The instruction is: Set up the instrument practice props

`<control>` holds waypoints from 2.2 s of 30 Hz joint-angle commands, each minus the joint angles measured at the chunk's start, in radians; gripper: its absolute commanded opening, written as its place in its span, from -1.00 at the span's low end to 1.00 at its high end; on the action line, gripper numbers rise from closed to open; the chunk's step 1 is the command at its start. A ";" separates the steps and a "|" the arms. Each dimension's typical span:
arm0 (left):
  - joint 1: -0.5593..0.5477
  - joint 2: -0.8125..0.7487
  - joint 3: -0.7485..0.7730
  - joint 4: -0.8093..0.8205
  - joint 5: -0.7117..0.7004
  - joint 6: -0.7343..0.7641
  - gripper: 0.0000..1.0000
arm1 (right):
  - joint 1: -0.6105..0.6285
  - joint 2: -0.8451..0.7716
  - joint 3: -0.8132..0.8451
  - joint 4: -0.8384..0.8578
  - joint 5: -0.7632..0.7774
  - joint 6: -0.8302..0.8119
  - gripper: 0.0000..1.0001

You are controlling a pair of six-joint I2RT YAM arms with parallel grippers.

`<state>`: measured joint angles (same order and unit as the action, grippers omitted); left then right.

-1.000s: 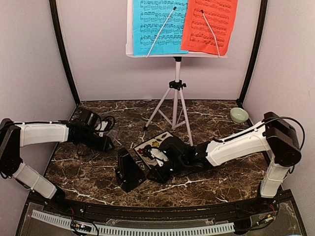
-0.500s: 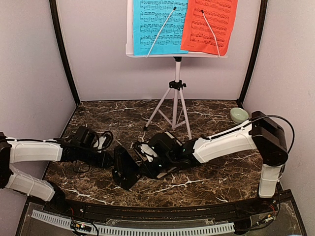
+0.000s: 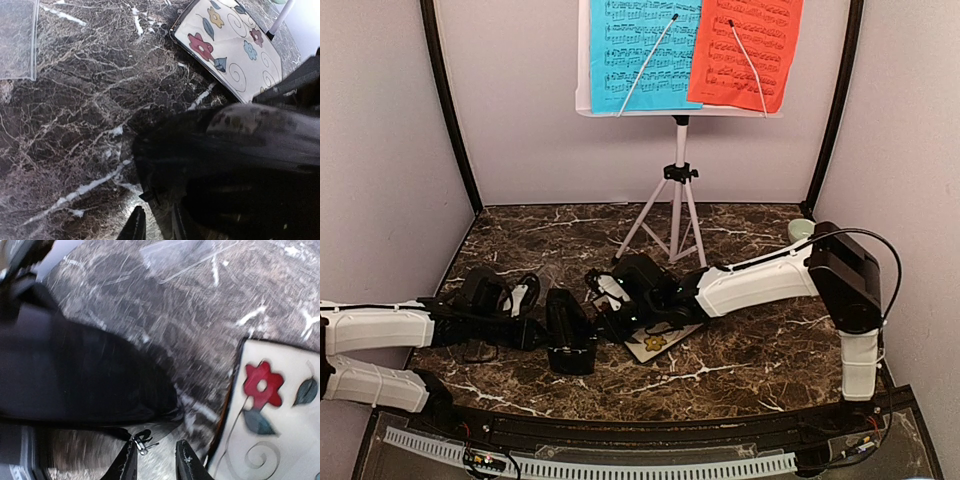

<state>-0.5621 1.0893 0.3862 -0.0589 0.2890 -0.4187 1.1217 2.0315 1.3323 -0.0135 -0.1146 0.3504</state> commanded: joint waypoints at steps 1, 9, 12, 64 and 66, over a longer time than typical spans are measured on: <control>-0.037 -0.019 -0.018 0.059 0.054 -0.027 -0.59 | -0.008 0.028 0.084 0.062 -0.020 -0.017 -0.43; -0.047 -0.059 -0.017 0.048 -0.044 -0.074 -0.50 | -0.028 -0.094 -0.010 0.083 -0.019 -0.025 -0.07; -0.047 -0.076 -0.018 0.060 -0.068 -0.095 -0.48 | -0.028 -0.171 -0.065 0.107 -0.036 -0.034 0.24; -0.047 -0.083 -0.007 0.054 -0.078 -0.065 -0.51 | 0.110 -0.117 0.057 0.083 0.169 0.073 0.20; -0.048 -0.089 -0.009 0.051 -0.082 -0.065 -0.50 | 0.109 -0.119 0.053 0.076 0.188 0.076 0.11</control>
<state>-0.6044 1.0260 0.3714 -0.0124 0.2165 -0.5003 1.2251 1.9003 1.3643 0.0559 0.0334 0.4137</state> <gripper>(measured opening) 0.248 0.587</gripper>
